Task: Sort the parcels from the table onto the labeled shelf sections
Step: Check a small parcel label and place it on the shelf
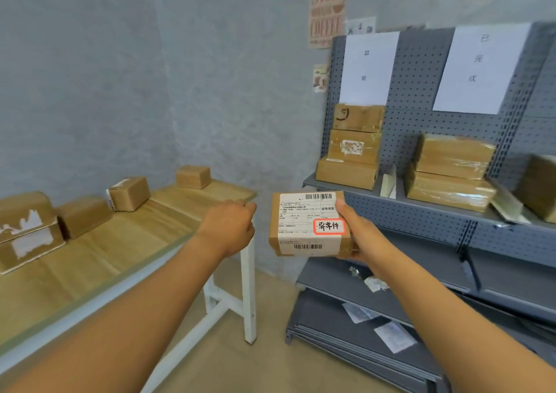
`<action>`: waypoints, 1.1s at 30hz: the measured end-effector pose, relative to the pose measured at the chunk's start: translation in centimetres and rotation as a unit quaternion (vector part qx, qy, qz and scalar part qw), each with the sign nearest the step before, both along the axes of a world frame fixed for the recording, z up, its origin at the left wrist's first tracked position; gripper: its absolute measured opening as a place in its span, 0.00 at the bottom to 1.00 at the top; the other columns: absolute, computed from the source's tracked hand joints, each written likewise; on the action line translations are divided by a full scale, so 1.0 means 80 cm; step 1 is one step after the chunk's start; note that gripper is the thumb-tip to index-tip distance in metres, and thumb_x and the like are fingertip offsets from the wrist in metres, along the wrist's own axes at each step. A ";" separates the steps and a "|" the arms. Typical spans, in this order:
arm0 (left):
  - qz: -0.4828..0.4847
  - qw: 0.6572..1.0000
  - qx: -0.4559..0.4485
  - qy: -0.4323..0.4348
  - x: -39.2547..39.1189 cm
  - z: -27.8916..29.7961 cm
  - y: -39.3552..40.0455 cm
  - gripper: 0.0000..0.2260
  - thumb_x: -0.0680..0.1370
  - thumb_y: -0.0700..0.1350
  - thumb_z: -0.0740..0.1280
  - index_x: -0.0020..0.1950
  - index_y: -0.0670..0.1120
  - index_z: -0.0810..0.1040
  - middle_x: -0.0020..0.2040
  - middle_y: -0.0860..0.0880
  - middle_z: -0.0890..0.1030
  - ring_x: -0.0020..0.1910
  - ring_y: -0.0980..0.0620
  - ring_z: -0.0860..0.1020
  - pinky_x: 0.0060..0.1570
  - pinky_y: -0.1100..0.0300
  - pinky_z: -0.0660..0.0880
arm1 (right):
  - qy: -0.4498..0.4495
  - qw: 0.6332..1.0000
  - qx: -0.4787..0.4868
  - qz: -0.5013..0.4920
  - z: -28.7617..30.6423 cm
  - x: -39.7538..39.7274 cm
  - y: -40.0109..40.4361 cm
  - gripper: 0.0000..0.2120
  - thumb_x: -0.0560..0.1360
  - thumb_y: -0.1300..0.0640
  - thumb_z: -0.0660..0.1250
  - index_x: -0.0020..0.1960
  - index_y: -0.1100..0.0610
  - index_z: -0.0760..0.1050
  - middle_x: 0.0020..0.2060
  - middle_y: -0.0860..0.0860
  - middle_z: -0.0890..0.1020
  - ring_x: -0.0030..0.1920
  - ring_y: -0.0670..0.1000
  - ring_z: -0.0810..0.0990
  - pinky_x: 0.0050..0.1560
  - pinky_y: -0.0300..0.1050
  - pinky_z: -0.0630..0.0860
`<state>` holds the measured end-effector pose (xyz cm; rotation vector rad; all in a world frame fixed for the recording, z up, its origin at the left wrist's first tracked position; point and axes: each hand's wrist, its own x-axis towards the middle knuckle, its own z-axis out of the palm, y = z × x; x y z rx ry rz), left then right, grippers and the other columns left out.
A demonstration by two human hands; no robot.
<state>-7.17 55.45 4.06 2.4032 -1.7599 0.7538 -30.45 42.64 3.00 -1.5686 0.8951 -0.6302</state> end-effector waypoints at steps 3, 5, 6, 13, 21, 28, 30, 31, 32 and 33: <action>-0.021 1.000 -0.006 -0.014 -0.020 0.001 -0.027 0.15 0.81 0.48 0.57 0.65 0.46 0.72 0.57 0.46 0.78 0.53 0.45 0.77 0.42 0.56 0.67 | -0.001 1.000 0.005 -0.021 0.002 -0.026 -0.013 0.27 0.73 0.28 0.58 0.54 0.46 0.82 0.44 0.49 0.88 0.46 0.50 0.87 0.50 0.51 0.83; -0.035 0.999 -0.005 -0.021 -0.027 0.001 -0.043 0.15 0.81 0.48 0.57 0.66 0.47 0.72 0.58 0.46 0.78 0.54 0.45 0.77 0.44 0.56 0.67 | -0.007 0.999 0.012 -0.035 0.003 -0.037 -0.020 0.27 0.72 0.28 0.59 0.54 0.47 0.82 0.45 0.50 0.88 0.47 0.52 0.87 0.53 0.54 0.82; -0.042 0.999 -0.005 -0.023 -0.029 0.001 -0.051 0.15 0.81 0.48 0.57 0.66 0.47 0.72 0.58 0.47 0.79 0.54 0.45 0.78 0.45 0.56 0.68 | -0.009 0.999 0.012 -0.041 0.003 -0.041 -0.024 0.27 0.72 0.28 0.59 0.54 0.47 0.82 0.45 0.50 0.88 0.48 0.52 0.87 0.54 0.54 0.82; -0.076 0.997 -0.012 -0.014 0.000 0.005 -0.092 0.13 0.81 0.48 0.56 0.63 0.47 0.73 0.54 0.47 0.79 0.49 0.46 0.79 0.43 0.57 0.71 | -0.017 0.997 0.002 -0.077 0.007 -0.024 -0.047 0.28 0.73 0.28 0.58 0.55 0.48 0.82 0.45 0.49 0.88 0.47 0.50 0.87 0.53 0.51 0.81; -0.099 0.994 -0.006 -0.039 0.072 0.004 -0.146 0.11 0.80 0.48 0.57 0.61 0.47 0.72 0.52 0.48 0.78 0.49 0.47 0.77 0.40 0.57 0.66 | -0.003 0.995 -0.006 -0.103 0.014 0.048 -0.074 0.26 0.74 0.28 0.57 0.53 0.45 0.82 0.46 0.48 0.88 0.51 0.52 0.86 0.61 0.58 0.78; -0.109 0.994 -0.002 -0.031 0.119 -0.010 -0.214 0.13 0.80 0.48 0.57 0.62 0.47 0.73 0.53 0.48 0.79 0.50 0.47 0.78 0.41 0.56 0.66 | 0.000 0.994 0.011 -0.112 -0.005 0.088 -0.135 0.26 0.73 0.28 0.57 0.52 0.45 0.83 0.45 0.48 0.88 0.49 0.51 0.86 0.59 0.57 0.80; -0.108 0.994 0.004 -0.027 0.128 -0.016 -0.246 0.13 0.80 0.47 0.57 0.63 0.47 0.73 0.54 0.48 0.79 0.50 0.46 0.78 0.41 0.56 0.66 | 0.002 0.993 0.014 -0.118 -0.011 0.095 -0.167 0.26 0.73 0.27 0.57 0.51 0.44 0.83 0.45 0.48 0.88 0.48 0.50 0.87 0.56 0.56 0.81; -0.109 0.994 0.009 -0.023 0.132 -0.021 -0.263 0.13 0.80 0.47 0.57 0.63 0.47 0.73 0.54 0.47 0.79 0.50 0.46 0.78 0.41 0.56 0.66 | 0.004 0.992 0.016 -0.122 -0.015 0.098 -0.185 0.26 0.72 0.27 0.58 0.51 0.44 0.83 0.44 0.48 0.88 0.47 0.50 0.87 0.55 0.55 0.82; -0.109 0.994 0.014 -0.021 0.134 -0.026 -0.281 0.13 0.81 0.48 0.57 0.63 0.47 0.73 0.54 0.47 0.78 0.51 0.46 0.78 0.42 0.56 0.67 | 0.005 0.992 0.017 -0.124 -0.019 0.101 -0.204 0.26 0.72 0.27 0.58 0.51 0.45 0.82 0.44 0.48 0.88 0.47 0.50 0.87 0.54 0.54 0.82; -0.109 0.994 0.017 -0.020 0.137 -0.031 -0.301 0.13 0.81 0.48 0.57 0.63 0.47 0.72 0.55 0.47 0.78 0.51 0.46 0.78 0.43 0.56 0.68 | 0.007 0.992 0.018 -0.124 -0.022 0.103 -0.223 0.26 0.72 0.27 0.58 0.52 0.45 0.82 0.44 0.48 0.88 0.47 0.50 0.87 0.53 0.53 0.82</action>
